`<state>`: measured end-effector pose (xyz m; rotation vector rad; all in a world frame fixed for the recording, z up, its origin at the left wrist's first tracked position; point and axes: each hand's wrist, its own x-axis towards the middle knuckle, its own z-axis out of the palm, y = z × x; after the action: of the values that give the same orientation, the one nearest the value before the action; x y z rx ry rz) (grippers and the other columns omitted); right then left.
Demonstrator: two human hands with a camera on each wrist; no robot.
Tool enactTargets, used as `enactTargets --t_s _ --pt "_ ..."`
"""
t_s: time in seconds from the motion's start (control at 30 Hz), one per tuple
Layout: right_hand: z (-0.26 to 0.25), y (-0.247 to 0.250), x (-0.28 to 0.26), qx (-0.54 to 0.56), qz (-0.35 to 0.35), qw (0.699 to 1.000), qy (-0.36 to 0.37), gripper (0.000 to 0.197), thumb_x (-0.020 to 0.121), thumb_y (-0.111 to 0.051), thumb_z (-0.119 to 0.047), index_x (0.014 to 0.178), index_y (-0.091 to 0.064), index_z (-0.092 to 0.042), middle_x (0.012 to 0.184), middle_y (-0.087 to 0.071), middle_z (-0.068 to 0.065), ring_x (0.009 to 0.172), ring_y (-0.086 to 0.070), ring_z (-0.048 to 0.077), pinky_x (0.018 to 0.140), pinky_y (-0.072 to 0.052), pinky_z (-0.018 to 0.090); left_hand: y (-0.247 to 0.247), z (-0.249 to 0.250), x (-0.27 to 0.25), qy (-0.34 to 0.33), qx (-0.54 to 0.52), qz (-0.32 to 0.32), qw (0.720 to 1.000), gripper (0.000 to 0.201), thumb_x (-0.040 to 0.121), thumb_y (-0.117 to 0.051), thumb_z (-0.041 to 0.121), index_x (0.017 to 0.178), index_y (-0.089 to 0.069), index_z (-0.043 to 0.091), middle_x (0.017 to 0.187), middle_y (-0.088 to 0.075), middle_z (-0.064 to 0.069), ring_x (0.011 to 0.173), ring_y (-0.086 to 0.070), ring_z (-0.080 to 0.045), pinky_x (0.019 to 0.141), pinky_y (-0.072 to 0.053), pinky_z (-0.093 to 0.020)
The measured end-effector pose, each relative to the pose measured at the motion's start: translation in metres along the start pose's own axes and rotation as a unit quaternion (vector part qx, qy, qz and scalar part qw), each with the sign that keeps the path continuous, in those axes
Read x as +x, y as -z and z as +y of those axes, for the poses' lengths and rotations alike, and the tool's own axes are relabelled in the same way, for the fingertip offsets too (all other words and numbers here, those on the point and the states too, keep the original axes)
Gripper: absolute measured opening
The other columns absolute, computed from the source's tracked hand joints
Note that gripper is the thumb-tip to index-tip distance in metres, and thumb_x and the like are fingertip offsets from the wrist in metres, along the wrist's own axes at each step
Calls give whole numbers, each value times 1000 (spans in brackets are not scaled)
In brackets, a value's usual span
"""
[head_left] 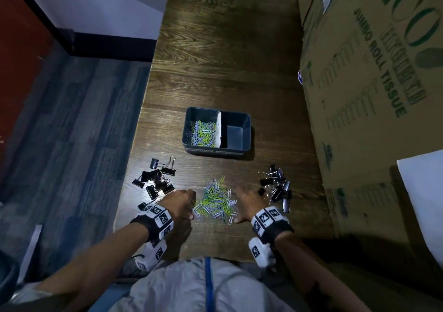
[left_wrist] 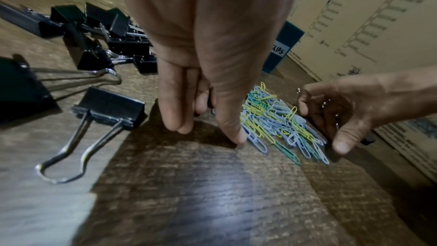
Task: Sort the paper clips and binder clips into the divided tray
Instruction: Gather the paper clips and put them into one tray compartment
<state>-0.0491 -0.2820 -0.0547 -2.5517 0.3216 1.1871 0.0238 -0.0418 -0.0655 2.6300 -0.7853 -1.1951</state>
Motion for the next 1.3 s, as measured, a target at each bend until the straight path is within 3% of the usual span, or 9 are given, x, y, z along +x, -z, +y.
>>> enactTargets --t_s 0.2,0.33,0.47,0.6,0.73,0.87,1.0,1.13,1.3 --pt "-12 -22 9 34 85 994 61 84 72 -86 -15 141 -39 -18 130 -58 10 114 -60 33 95 -52 46 -8 11 5 0 0 14 1000 34 79 -70 39 100 -51 20 103 -65 -8 94 -61 -31 69 -40 -31" --pt "-21 -22 12 146 134 978 65 51 72 -83 -11 113 -54 -22 106 -64 4 91 -63 25 82 -54 38 -10 18 5 -9 -44 30 999 30 82 -72 35 97 -54 16 99 -67 -7 84 -59 -24 65 -37 -28" --pt "-15 -19 14 186 163 965 84 69 63 -90 -24 114 -45 -27 114 -53 -8 104 -54 16 85 -49 34 -10 18 0 -7 -74 78 994 51 72 -76 51 98 -43 21 104 -56 0 80 -50 -19 65 -35 -30" --pt "-11 -8 16 162 108 979 58 118 60 -92 -29 149 -15 -42 131 -35 0 120 -48 22 94 -50 46 -12 25 1 5 -25 83 996 99 59 -77 67 133 -28 23 122 -40 -3 98 -57 -26 73 -49 -40" --pt "-26 -5 21 72 56 991 94 117 57 -92 -38 149 -19 -41 129 -27 3 126 -41 28 100 -47 48 -16 39 7 2 14 57 998 125 60 -80 61 149 0 25 131 -30 -10 110 -53 -31 79 -53 -45" --pt "-34 -17 14 -7 84 989 121 113 54 -93 -37 144 -25 -35 137 -29 4 126 -42 31 92 -51 50 -13 47 9 -21 35 62 997 98 74 -78 41 145 -16 18 133 -33 -11 111 -52 -30 79 -54 -44" --pt "-31 -25 10 35 128 983 130 84 63 -89 -28 133 -42 -28 137 -36 5 123 -48 31 92 -51 44 -11 37 5 -46 -16 91 995 65 85 -68 23 139 -34 18 125 -47 -11 99 -60 -32 77 -51 -41" --pt "-29 -21 8 91 141 979 116 60 71 -83 -17 122 -55 -31 141 -42 0 125 -51 27 100 -48 38 -4 26 -2 -57 -93 104 989 28 85 -65 9 112 -57 14 107 -62 -8 88 -63 -25 75 -49 -30" --pt "-29 -11 7 98 148 980 88 44 81 -77 -10 119 -68 -30 140 -56 -1 121 -59 22 103 -49 36 -1 16 -6 -40 -140 122 982 29 80 -67 -1 107 -67 11 96 -66 -2 77 -59 -9 59 -39 -6"
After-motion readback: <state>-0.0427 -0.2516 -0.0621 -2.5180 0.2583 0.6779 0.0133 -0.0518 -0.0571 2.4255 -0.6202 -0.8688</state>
